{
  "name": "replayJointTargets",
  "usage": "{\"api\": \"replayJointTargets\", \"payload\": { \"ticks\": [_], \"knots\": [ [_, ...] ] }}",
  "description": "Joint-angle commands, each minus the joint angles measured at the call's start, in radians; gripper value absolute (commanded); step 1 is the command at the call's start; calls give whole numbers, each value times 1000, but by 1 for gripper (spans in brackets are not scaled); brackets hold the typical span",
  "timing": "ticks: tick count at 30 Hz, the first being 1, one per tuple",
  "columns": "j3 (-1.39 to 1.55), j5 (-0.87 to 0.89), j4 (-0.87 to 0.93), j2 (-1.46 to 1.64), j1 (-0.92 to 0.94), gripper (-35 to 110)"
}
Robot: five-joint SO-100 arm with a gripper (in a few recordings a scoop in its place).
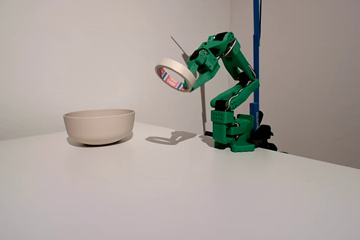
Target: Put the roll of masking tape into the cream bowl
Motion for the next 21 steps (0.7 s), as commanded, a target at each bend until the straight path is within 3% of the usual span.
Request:
{"api": "replayJointTargets", "payload": {
  "ticks": [1, 10, 21],
  "knots": [
    [-124, -9, -9, 5, 179, -8],
    [-491, -25, -69, -342, 555, -8],
    [-956, -5, -75, -825, 759, -8]
  ]
}}
